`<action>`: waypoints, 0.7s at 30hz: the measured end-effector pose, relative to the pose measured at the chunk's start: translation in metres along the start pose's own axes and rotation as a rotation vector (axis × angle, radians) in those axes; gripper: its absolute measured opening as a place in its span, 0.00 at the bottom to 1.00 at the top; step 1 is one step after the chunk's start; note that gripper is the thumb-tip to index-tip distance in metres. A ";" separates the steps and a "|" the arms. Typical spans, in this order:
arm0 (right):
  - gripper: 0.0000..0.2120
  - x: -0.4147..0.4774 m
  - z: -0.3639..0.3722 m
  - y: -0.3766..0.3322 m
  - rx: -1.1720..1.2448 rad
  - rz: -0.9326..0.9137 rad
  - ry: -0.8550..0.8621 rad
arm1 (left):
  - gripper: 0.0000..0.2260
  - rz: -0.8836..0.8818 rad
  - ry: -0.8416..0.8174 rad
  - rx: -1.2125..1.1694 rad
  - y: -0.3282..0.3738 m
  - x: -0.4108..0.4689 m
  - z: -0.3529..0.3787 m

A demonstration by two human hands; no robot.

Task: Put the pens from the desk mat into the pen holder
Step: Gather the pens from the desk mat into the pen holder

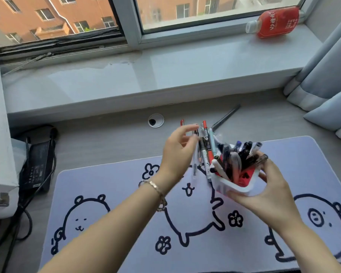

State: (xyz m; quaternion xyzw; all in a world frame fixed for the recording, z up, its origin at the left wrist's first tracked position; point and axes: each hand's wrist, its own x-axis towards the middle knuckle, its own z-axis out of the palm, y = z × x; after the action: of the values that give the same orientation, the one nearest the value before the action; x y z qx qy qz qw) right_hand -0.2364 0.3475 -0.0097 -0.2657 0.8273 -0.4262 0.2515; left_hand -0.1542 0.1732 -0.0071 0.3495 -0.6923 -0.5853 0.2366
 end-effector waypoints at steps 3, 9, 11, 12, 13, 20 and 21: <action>0.36 0.007 -0.012 0.006 0.011 0.046 0.054 | 0.08 -0.228 0.115 0.104 -0.033 0.034 0.004; 0.37 0.014 -0.023 0.022 -0.024 0.130 0.092 | 0.20 -0.387 -0.180 0.734 -0.071 0.049 0.028; 0.38 0.015 -0.022 0.024 -0.023 0.150 0.079 | 0.15 -0.345 -0.162 0.825 -0.074 0.050 0.036; 0.39 0.015 -0.021 0.025 -0.021 0.154 0.071 | 0.14 -0.350 -0.140 0.826 -0.074 0.050 0.039; 0.39 0.015 -0.020 0.024 -0.019 0.154 0.064 | 0.14 -0.357 -0.124 0.831 -0.076 0.049 0.041; 0.40 0.012 -0.009 0.017 0.015 0.115 0.036 | 0.13 -0.311 -0.069 0.737 -0.087 0.035 0.036; 0.40 0.011 -0.009 0.015 0.016 0.104 0.031 | 0.14 -0.306 -0.046 0.658 -0.087 0.033 0.033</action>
State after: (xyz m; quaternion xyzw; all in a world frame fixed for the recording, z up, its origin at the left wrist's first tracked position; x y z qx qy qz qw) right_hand -0.2533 0.3531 -0.0195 -0.2138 0.8402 -0.4234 0.2627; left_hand -0.1812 0.1633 -0.1011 0.4930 -0.7885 -0.3677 0.0056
